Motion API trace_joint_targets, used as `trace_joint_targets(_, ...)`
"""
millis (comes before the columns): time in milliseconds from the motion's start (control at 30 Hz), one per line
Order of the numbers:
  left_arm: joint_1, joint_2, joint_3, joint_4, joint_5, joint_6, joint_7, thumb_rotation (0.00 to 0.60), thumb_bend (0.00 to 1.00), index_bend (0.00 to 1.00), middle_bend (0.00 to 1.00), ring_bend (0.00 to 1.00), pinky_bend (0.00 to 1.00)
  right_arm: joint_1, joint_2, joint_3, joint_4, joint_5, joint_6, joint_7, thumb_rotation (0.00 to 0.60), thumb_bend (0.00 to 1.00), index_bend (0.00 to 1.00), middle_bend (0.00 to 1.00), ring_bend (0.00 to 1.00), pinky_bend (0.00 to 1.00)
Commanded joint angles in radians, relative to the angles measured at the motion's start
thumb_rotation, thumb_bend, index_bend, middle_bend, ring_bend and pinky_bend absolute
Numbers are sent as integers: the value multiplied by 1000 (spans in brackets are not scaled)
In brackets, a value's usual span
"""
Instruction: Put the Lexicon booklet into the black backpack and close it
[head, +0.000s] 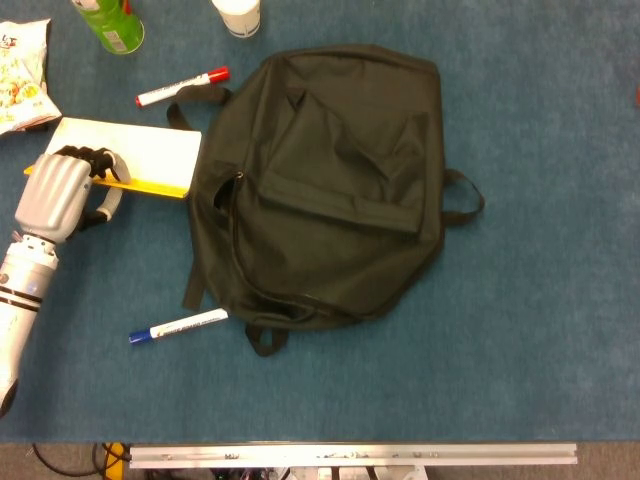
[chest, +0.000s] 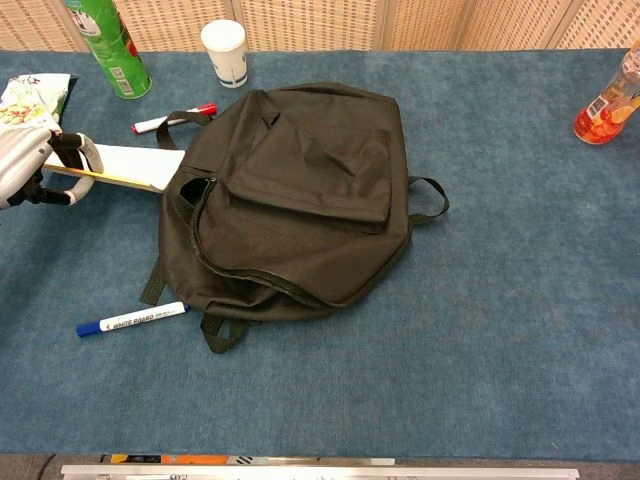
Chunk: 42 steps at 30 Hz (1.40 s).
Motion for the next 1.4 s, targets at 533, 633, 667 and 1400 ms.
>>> trace_joint_targets(533,30,13,-61,-55,-33,130,-108,600,416,688,561,519,449,12,13,11,-23,-11,-3,-8,600,0,447,418,331,471)
trace_joint_targets(633,37,17,-72,-69,-31,182,-118,600,416,696,570,520,449,17,12,13,-29,-14,-7,-15,600,0,447,418,331,471)
trace_joint_targets(667,40,20,-76,-75,-30,200,-119,600,416,697,572,520,449,19,10,14,-33,-16,-8,-19,600,0,447,418,331,471)
trace_joint_targets(1400,122,173,-83,-292,16,422,-61,600,416,705,582,520,449,224,-115,49,-236,25,-308,-250,600,0,430,418,326,471)
